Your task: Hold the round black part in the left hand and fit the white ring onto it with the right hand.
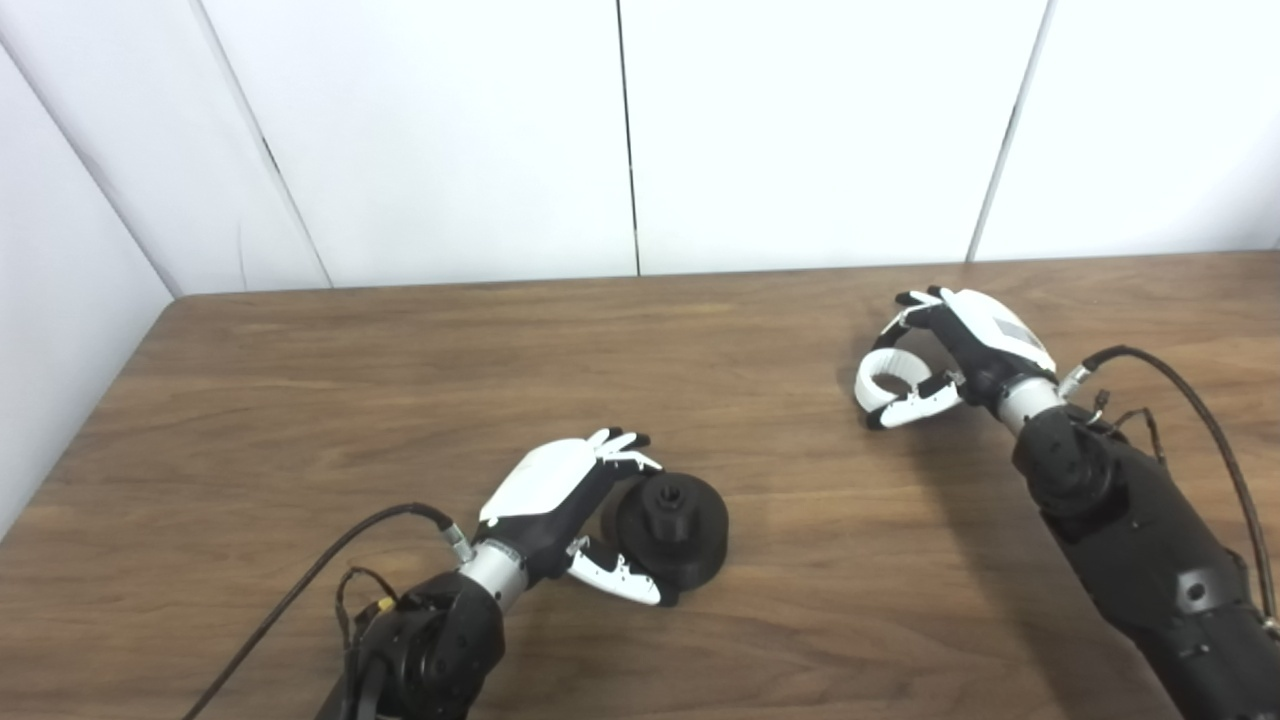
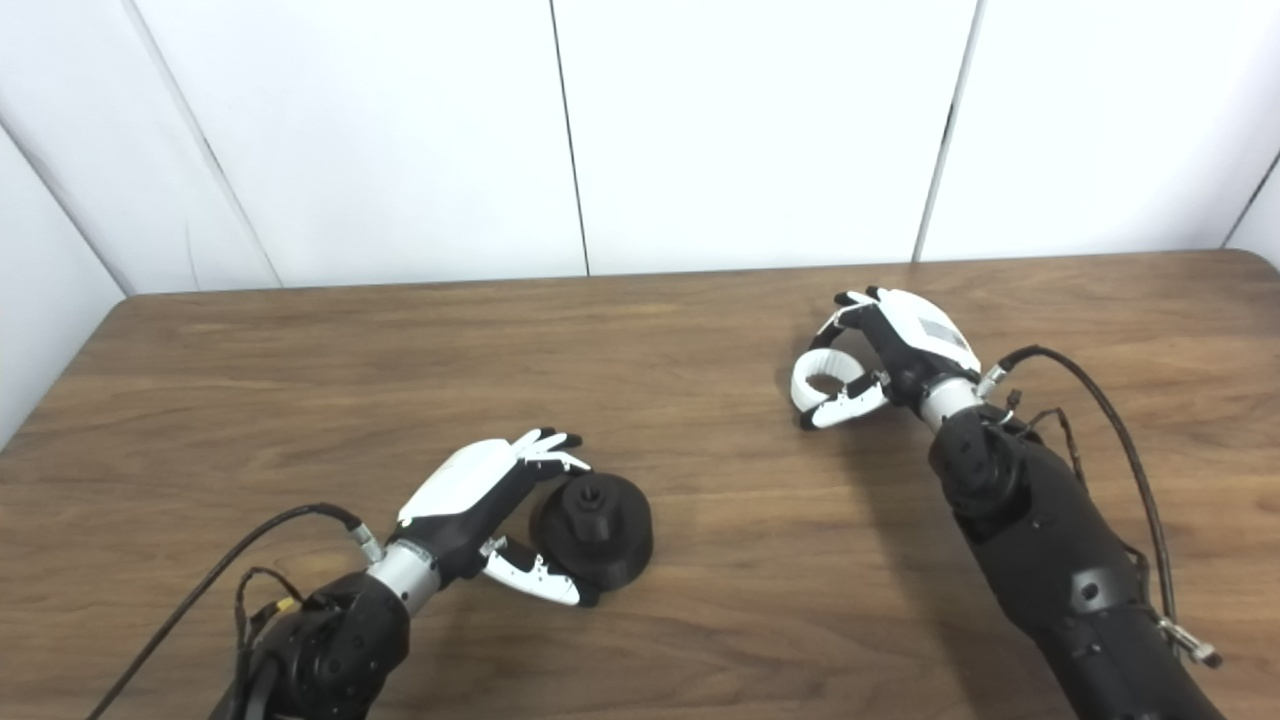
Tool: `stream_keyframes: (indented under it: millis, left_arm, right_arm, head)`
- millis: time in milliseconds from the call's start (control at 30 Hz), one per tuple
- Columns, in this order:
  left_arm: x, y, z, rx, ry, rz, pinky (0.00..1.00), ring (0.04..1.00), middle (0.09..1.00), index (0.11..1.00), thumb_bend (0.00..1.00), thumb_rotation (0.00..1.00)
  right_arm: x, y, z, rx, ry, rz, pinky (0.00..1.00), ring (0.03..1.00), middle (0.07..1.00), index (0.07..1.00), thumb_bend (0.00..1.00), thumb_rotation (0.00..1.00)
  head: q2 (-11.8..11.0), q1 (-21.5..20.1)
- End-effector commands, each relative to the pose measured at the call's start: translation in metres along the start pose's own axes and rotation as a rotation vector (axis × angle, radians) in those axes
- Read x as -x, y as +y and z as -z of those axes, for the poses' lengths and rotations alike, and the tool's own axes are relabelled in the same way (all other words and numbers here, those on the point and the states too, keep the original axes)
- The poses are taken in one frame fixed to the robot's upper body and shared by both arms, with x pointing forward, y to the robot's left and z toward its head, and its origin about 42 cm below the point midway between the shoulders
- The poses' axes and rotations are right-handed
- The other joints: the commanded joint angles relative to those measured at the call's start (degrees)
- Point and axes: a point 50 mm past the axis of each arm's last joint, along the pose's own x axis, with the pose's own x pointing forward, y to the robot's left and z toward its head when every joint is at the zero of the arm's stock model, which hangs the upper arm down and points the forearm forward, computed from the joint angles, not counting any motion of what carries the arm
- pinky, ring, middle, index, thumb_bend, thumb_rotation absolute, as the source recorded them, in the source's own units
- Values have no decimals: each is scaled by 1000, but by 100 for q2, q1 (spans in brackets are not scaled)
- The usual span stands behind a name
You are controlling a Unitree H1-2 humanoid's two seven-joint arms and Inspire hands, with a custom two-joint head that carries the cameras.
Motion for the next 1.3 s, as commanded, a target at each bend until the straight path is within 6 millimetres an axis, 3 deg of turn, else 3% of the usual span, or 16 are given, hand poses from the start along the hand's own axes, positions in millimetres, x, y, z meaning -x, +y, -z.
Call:
stream_keyframes:
  millis: [0,367,933,1267]
  left_arm:
    - [-7,15,-7,-26,-26,-50,945,1000,956,712,910,268]
    - [-7,13,-8,-18,-27,-51,947,1000,955,711,916,269]
    - [-11,10,-9,-16,-29,-57,937,1000,953,709,919,271]
    - [-11,11,-9,-13,-24,-57,941,1000,956,709,914,267]
  right_arm:
    - [-8,-31,-21,5,-90,95,1000,1000,919,494,522,153]
    - [-3,-37,-36,22,-128,108,1000,1000,903,493,523,154]
    - [21,-48,-96,13,-323,117,1000,1000,886,493,524,154]
    - [49,-39,-137,13,-440,58,1000,1000,873,491,523,155]
  head:
    - [7,-2]
    - [0,9]
    - [5,34]
    - [7,48]
